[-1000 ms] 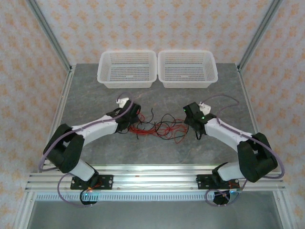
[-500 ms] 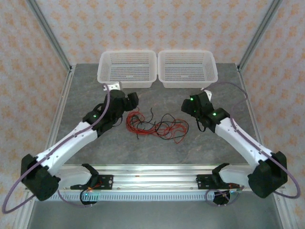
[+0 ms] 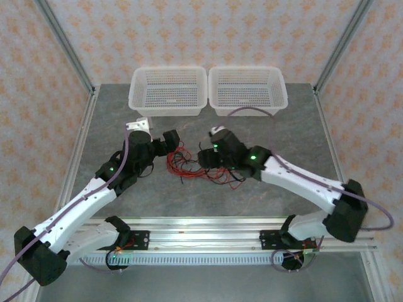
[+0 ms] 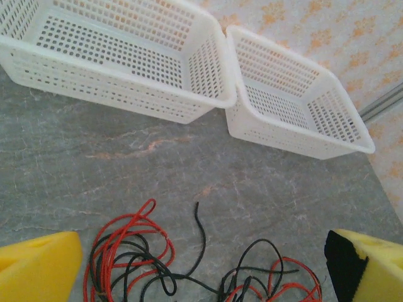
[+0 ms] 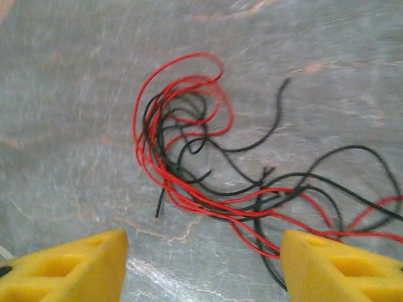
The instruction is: Untangle the cables
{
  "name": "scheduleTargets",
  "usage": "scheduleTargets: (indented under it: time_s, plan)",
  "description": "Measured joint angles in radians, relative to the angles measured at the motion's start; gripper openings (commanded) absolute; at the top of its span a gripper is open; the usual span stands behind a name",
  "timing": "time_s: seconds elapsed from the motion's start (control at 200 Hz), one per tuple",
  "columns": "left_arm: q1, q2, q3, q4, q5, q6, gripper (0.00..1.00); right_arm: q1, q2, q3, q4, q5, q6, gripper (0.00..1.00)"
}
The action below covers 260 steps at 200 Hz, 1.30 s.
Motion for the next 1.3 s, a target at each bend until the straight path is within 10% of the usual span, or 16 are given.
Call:
scheduleTargets:
  time_s: [0.511,0.741,0.826,1.301]
  plan:
    - [0.007,-0.172,-0.005,-0.101,-0.069,0.0,0.99,0.021,0.515,0.305,0.041,0.012,-0.249,0.55]
    - [0.014,-0.179,-0.005,-0.134,-0.092,0.009,0.99,-0.013,0.634,0.382,0.038,0.027,-0.249,0.25]
    - [0.014,-0.179,-0.005,-0.135,-0.092,0.011,0.99,-0.016,0.64,0.397,0.037,0.037,-0.237,0.0]
    - [0.014,-0.152,-0.07,-0.09,-0.04,0.012,0.88,-0.023,0.346,0.467,-0.048,0.053,-0.186,0.0]
